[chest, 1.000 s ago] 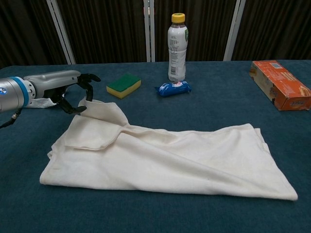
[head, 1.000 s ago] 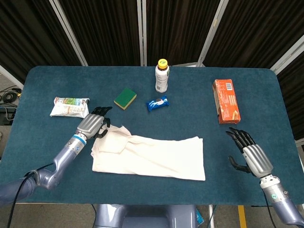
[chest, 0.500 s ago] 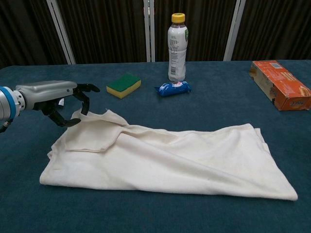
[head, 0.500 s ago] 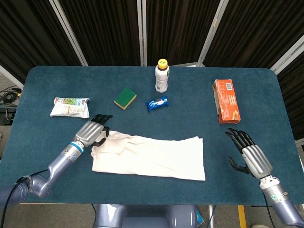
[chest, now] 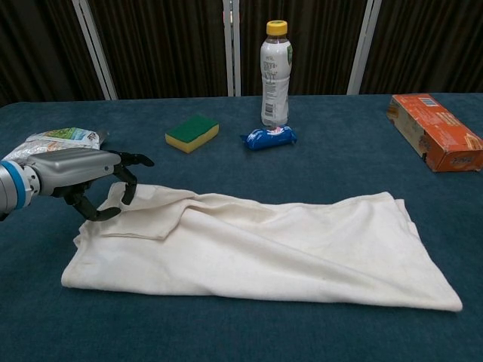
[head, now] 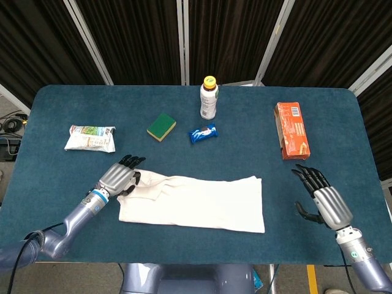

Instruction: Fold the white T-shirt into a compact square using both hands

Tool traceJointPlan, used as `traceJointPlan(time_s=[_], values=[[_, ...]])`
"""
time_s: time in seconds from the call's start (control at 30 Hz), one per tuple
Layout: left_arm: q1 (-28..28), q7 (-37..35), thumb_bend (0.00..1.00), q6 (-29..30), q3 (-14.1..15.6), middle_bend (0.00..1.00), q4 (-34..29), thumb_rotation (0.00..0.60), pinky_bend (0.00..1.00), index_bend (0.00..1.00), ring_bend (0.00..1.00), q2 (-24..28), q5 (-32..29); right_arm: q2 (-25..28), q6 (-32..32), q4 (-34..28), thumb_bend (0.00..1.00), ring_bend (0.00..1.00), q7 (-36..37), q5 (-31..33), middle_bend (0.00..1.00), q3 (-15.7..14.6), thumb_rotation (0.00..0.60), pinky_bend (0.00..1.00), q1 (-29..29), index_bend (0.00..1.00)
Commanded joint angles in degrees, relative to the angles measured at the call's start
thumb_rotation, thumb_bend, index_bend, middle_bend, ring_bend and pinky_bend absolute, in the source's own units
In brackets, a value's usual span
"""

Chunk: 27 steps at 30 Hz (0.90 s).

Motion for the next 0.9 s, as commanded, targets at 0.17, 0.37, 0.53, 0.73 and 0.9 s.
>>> traceJointPlan(time_s=[0.17,0.37,0.53,0.73,0.9], values=[[0.33,1.01,0.45,0.03,0.56,0.00,-0.07,0.600,0.00,0.51,0.00,0.39,0.46,0.08,0.11,-0.01,0.37,0.00,0.26,-0.10,0.00,0.03,0.600,0.00,0.03,0.08],[0.79,1.99,0.07,0.10,1.12,0.00,-2.23,0.600,0.00,0.13,0.00,2.38,0.60,0.34,0.53,-0.34,0.37,0.00,0.34,-0.28,0.00,0.05,0.600,0.00,-0.09,0.08],[2.13,0.39,0.01,2.23,1.78,0.00,-5.91,0.600,0.00,0.00,0.00,5.36,2.08,0.63,1.01,-0.70,0.37,0.00,0.53,-0.53,0.00,0.08,0.600,0.00,-0.18,0.08],[3.53,-3.07,0.01,4.23,3.00,0.00,-9.92,0.600,0.00,0.00,0.00,9.29,4.52,0.93,1.54,-1.22,0.37,0.00,0.54,-1.05,0.00,-0.01,0.600,0.00,-0.27,0.08],[3.82,-5.84,0.06,4.77,2.57,0.00,-12.07,0.600,0.00,0.00,0.00,10.80,4.90,1.27,2.22,-1.82,0.37,0.00,0.57,-1.53,0.00,-0.05,0.600,0.00,-0.43,0.08]])
